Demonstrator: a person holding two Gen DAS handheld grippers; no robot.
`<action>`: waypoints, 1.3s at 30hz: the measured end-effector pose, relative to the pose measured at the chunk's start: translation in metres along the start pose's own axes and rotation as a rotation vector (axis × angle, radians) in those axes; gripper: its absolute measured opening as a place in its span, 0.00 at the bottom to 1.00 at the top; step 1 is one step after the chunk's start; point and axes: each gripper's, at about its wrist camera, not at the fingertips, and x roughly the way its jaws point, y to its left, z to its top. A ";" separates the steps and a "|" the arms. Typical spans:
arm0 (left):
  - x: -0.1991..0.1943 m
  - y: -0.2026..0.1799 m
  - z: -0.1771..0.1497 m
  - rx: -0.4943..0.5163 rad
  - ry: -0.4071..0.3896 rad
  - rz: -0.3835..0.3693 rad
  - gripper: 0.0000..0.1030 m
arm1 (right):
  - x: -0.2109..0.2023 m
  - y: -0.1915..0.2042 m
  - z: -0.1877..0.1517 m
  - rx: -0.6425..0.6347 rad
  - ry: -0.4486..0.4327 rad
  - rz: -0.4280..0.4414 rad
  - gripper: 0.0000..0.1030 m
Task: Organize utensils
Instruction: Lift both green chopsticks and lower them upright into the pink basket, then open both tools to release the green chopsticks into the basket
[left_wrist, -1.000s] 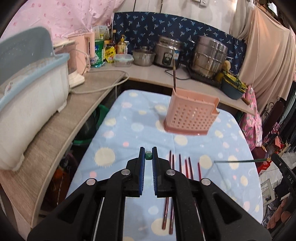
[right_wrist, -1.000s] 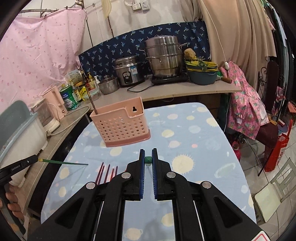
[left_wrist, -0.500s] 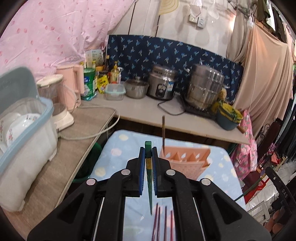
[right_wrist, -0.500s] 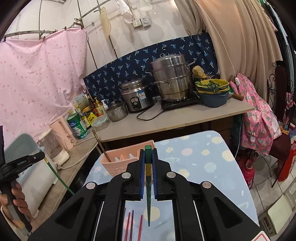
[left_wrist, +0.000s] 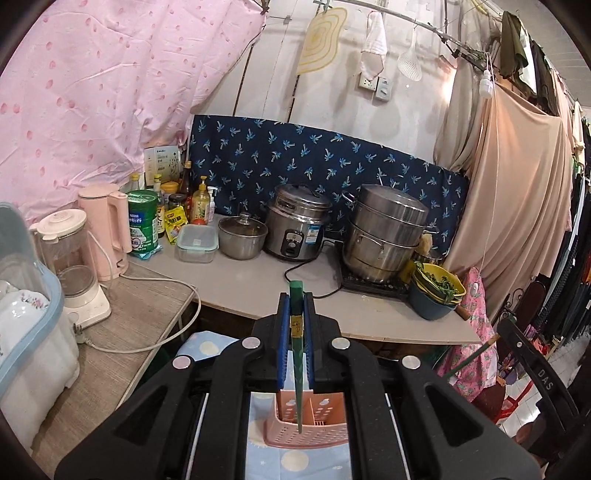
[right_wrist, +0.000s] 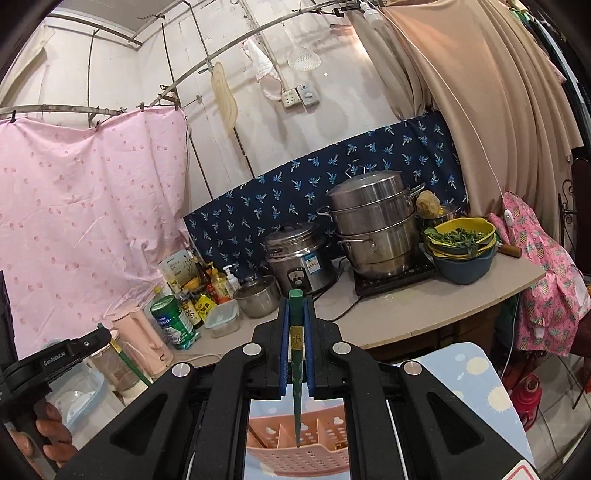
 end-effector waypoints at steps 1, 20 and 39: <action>0.005 -0.001 -0.002 0.001 0.005 0.001 0.07 | 0.008 0.001 -0.001 0.000 0.006 0.001 0.07; 0.037 0.000 0.004 -0.007 0.001 0.005 0.07 | 0.072 -0.012 -0.046 0.006 0.136 -0.021 0.07; 0.053 0.018 -0.052 -0.025 0.118 0.047 0.52 | 0.058 -0.020 -0.069 0.018 0.188 -0.040 0.40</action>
